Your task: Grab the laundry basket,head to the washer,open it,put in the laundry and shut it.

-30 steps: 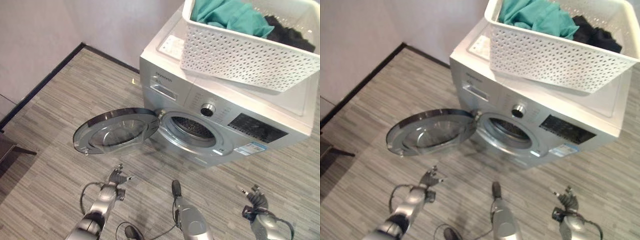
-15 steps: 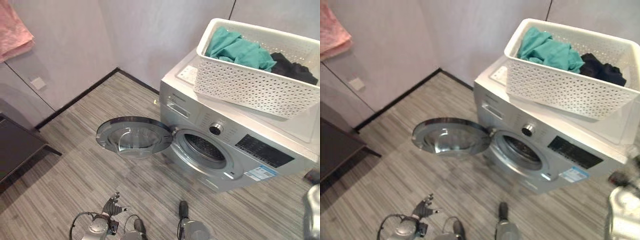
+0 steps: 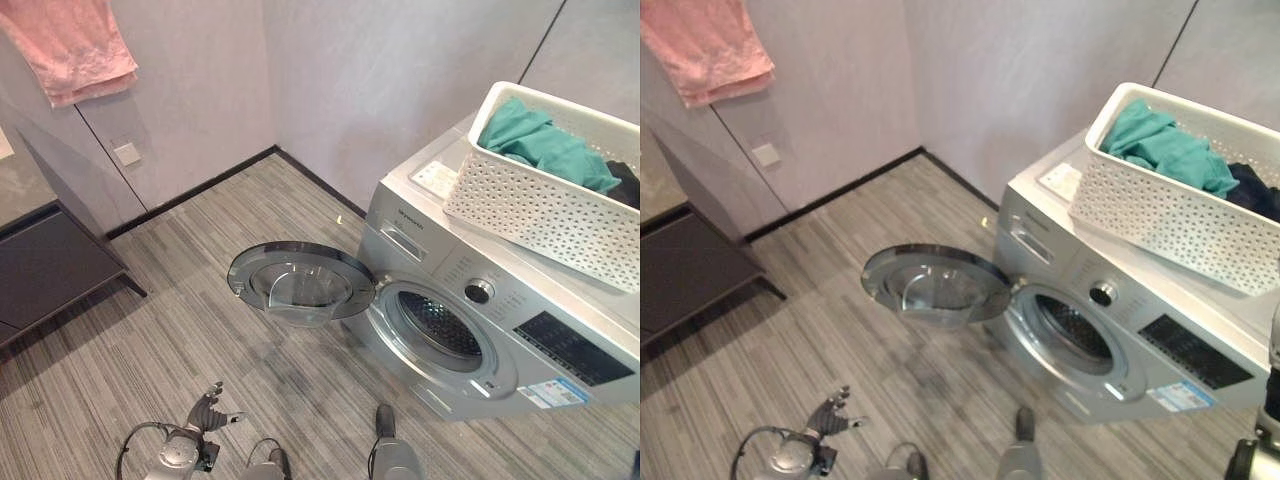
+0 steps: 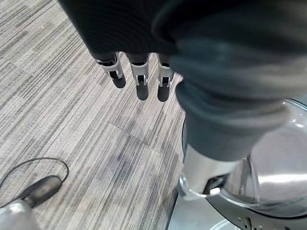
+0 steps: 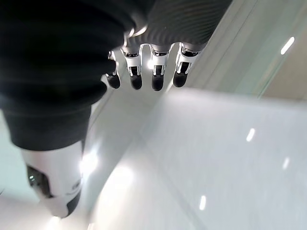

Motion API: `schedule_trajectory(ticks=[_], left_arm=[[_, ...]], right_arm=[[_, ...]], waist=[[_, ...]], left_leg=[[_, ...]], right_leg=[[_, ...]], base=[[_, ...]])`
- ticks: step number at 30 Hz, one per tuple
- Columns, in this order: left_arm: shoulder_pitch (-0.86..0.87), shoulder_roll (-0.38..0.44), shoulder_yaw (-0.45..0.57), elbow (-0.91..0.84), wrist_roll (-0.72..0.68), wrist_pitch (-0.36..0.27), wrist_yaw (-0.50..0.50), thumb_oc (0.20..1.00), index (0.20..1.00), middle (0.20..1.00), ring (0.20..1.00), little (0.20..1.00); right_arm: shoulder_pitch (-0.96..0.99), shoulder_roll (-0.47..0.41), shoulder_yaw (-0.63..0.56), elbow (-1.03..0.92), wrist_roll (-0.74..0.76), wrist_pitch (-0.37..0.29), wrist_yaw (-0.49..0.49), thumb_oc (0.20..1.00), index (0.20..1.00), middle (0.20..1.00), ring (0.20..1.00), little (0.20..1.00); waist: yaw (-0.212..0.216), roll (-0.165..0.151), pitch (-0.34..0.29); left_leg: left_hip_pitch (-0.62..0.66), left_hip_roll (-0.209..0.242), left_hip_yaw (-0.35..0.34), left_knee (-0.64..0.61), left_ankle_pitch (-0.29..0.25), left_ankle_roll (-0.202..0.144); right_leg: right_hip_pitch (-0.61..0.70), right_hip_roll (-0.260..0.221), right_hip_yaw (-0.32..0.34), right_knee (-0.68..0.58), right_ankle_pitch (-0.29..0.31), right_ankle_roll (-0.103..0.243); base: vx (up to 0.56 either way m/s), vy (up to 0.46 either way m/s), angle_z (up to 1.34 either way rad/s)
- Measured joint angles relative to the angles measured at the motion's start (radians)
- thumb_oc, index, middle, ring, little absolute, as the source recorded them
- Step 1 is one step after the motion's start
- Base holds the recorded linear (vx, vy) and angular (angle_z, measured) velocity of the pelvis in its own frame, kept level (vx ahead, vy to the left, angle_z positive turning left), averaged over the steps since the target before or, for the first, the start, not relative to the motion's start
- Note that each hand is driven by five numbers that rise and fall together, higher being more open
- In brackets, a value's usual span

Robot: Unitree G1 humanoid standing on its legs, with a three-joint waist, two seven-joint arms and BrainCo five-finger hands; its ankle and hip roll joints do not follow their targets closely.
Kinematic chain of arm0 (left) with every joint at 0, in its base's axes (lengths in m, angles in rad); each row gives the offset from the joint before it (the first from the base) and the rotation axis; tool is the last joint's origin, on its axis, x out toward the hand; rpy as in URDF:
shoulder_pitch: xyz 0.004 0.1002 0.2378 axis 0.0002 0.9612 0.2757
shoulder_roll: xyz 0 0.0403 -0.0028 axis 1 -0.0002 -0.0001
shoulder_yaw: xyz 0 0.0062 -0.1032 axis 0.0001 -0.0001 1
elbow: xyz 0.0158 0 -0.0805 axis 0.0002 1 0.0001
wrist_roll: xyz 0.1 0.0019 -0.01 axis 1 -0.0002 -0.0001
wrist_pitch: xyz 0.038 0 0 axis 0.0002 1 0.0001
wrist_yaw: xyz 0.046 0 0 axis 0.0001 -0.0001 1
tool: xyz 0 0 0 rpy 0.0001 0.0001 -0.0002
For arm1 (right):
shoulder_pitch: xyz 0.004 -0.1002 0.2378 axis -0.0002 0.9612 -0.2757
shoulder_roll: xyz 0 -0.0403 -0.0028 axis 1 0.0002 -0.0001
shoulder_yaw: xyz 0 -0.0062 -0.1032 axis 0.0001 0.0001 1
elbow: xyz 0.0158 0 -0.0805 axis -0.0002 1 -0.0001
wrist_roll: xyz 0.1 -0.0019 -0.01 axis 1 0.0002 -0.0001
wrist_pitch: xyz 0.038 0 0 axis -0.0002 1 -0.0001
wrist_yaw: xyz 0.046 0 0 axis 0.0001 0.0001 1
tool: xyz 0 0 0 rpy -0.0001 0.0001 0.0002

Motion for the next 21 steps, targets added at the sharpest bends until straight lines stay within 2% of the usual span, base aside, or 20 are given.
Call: schedule_trajectory(ticks=[1, 2, 3, 4, 5, 6, 7, 10, 16, 18, 21], left_arm=[[-0.02, 0.006, 0.0, 0.004, 0.0, -0.001, -0.001, 1.0, 1.0, 1.0, 1.0, 1.0], [-0.045, -0.019, -0.016, 0.013, 0.001, -0.002, -0.004, 1.0, 1.0, 1.0, 1.0, 1.0], [-0.061, -0.024, -0.045, -0.001, 0.002, -0.005, -0.01, 1.0, 1.0, 1.0, 1.0, 1.0], [-0.062, -0.029, -0.052, -0.006, 0.001, -0.007, -0.019, 1.0, 1.0, 1.0, 1.0, 1.0], [-0.065, -0.033, -0.062, -0.006, 0.0, -0.007, -0.027, 1.0, 1.0, 1.0, 1.0, 1.0], [-0.073, -0.035, -0.066, -0.014, -0.002, -0.007, -0.037, 1.0, 1.0, 1.0, 1.0, 1.0], [-0.073, -0.034, -0.067, -0.02, -0.003, -0.007, -0.047, 1.0, 1.0, 1.0, 1.0, 1.0], [-0.077, -0.045, -0.08, -0.007, -0.012, -0.007, -0.065, 1.0, 1.0, 1.0, 1.0, 1.0], [-0.064, -0.066, -0.082, 0.039, -0.012, -0.002, -0.089, 1.0, 1.0, 1.0, 1.0, 1.0], [-0.05, -0.066, -0.078, 0.043, -0.033, -0.002, -0.094, 1.0, 1.0, 1.0, 1.0, 1.0], [-0.036, -0.066, -0.07, 0.052, -0.041, -0.002, -0.095, 1.0, 1.0, 1.0, 1.0, 1.0]], right_arm=[[-0.002, -0.035, 0.02, 0.034, 0.021, 0.002, 0.033, 1.0, 1.0, 1.0, 1.0, 1.0], [-0.021, -0.1, 0.06, 0.097, 0.053, 0.007, 0.101, 1.0, 1.0, 1.0, 1.0, 1.0], [-0.064, -0.157, 0.124, 0.152, 0.094, 0.006, 0.156, 1.0, 1.0, 1.0, 1.0, 1.0], [-0.12, -0.183, 0.186, 0.198, 0.121, 0.002, 0.203, 1.0, 1.0, 1.0, 1.0, 1.0], [-0.219, -0.215, 0.296, 0.275, 0.182, 0.005, 0.272, 1.0, 1.0, 1.0, 1.0, 1.0], [-0.286, -0.245, 0.379, 0.324, 0.224, 0.005, 0.33, 1.0, 1.0, 1.0, 1.0, 1.0], [-0.314, -0.259, 0.415, 0.342, 0.241, 0.005, 0.363, 1.0, 1.0, 1.0, 1.0, 1.0], [-0.473, -0.282, 0.616, 0.46, 0.331, 0.002, 0.484, 1.0, 1.0, 1.0, 1.0, 1.0], [-0.47, -0.346, 0.699, 0.47, 0.422, -0.014, 0.636, 1.0, 1.0, 1.0, 1.0, 1.0], [-0.421, -0.426, 0.694, 0.469, 0.423, -0.028, 0.684, 1.0, 1.0, 1.0, 1.0, 1.0], [-0.356, -0.465, 0.646, 0.486, 0.436, -0.037, 0.711, 1.0, 1.0, 1.0, 1.0, 1.0]], waist=[[-0.004, -0.029, 0.0], [-0.003, -0.016, -0.002], [-0.002, 0.006, -0.007], [0.0, 0.011, -0.007], [0.001, 0.017, -0.01], [0.003, 0.017, -0.01], [0.009, 0.015, -0.009], [0.01, 0.002, -0.005], [0.009, -0.033, -0.004], [0.01, -0.036, -0.004], [0.008, -0.038, -0.005]], left_leg=[[0.0, -0.014, -0.027, 0.011, -0.005, -0.013], [-0.021, 0.007, -0.06, 0.026, -0.011, -0.039], [-0.032, 0.027, -0.081, 0.026, -0.015, -0.054], [-0.037, 0.043, -0.089, 0.017, -0.009, -0.065], [-0.033, 0.062, -0.099, -0.003, 0.0, -0.079], [-0.035, 0.078, -0.111, -0.019, 0.006, -0.088], [-0.034, 0.087, -0.114, -0.031, 0.013, -0.098], [-0.007, 0.098, -0.118, -0.088, 0.05, -0.155], [0.017, 0.084, -0.136, -0.159, 0.086, -0.178], [0.018, 0.085, -0.138, -0.175, 0.094, -0.178], [0.02, 0.085, -0.137, -0.177, 0.094, -0.179]], right_leg=[[0.025, 0.002, 0.023, -0.003, 0.015, 0.012], [0.028, 0.024, 0.004, 0.006, 0.012, 0.044], [0.025, 0.048, -0.012, 0.003, 0.009, 0.035], [0.025, 0.058, -0.028, -0.002, 0.013, 0.029], [0.026, 0.078, -0.043, -0.016, 0.023, 0.015], [0.026, 0.093, -0.06, -0.026, 0.027, 0.008], [0.028, 0.1, -0.069, -0.032, 0.032, 0.001], [0.048, 0.108, -0.088, -0.047, 0.035, -0.004], [0.06, 0.094, -0.114, -0.065, 0.034, -0.004], [0.06, 0.093, -0.124, -0.065, 0.034, -0.004], [0.06, 0.092, -0.124, -0.065, 0.034, -0.004]], base=[[-0.01, -0.138, 1.03], [0.07, -0.178, 0.72], [0.07, -0.126, 0.53], [0.07, -0.109, 0.22], [0.05, -0.065, 0.23], [0.05, -0.065, 0.18], [0.05, -0.057, 0.17], [0.04, -0.029, 0.15], [0.03, -0.021, 0.13], [0.02, -0.02, 0.12], [0.0, -0.003, 0.02]])
